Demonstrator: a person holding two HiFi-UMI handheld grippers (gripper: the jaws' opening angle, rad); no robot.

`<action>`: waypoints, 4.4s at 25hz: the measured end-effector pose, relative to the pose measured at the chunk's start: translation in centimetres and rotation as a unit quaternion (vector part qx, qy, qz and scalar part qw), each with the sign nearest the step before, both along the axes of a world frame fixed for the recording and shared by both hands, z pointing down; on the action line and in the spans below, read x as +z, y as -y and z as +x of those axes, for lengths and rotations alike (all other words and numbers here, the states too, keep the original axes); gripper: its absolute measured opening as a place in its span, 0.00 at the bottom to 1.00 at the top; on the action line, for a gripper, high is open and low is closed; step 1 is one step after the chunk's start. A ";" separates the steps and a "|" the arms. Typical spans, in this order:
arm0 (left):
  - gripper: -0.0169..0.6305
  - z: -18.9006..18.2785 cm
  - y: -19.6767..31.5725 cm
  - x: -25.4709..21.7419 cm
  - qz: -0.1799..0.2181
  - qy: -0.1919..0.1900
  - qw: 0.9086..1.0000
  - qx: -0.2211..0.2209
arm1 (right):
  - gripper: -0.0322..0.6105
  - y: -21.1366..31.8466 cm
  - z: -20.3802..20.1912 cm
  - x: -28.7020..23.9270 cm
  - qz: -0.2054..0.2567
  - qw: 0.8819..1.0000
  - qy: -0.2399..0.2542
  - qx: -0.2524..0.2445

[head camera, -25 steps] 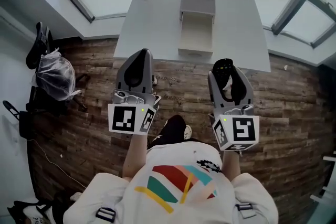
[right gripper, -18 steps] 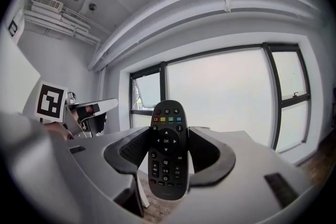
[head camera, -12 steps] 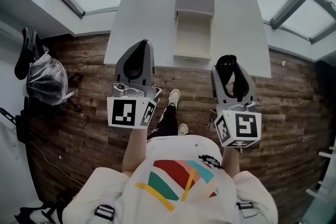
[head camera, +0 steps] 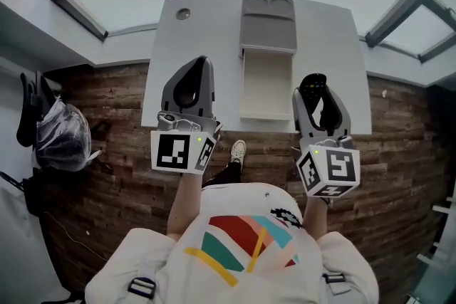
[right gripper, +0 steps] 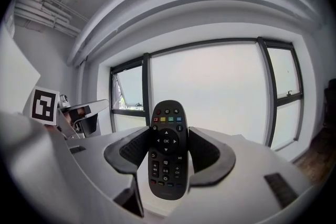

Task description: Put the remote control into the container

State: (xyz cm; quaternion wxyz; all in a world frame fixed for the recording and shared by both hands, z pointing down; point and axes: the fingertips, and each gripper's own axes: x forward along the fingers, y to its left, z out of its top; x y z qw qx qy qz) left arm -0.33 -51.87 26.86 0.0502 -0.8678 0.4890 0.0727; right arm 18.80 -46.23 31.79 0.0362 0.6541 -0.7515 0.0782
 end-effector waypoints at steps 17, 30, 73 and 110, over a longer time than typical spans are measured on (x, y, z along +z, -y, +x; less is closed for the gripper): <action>0.04 1.1 12.3 6.0 -0.065 0.011 0.998 0.004 | 0.42 11.5 -1.2 6.6 -0.141 0.988 0.052 -0.028; 0.04 1.9 15.8 7.0 -0.072 0.036 0.996 -0.046 | 0.42 14.4 -1.2 8.7 -0.176 0.980 0.048 -0.081; 0.04 0.1 15.2 11.6 -0.124 0.038 0.990 -0.063 | 0.42 12.8 -6.3 28.8 -0.419 0.888 -0.129 -0.136; 0.04 4.4 11.4 -6.3 0.071 0.019 0.997 -0.010 | 0.05 13.2 2.7 -12.4 0.180 0.982 0.038 -0.032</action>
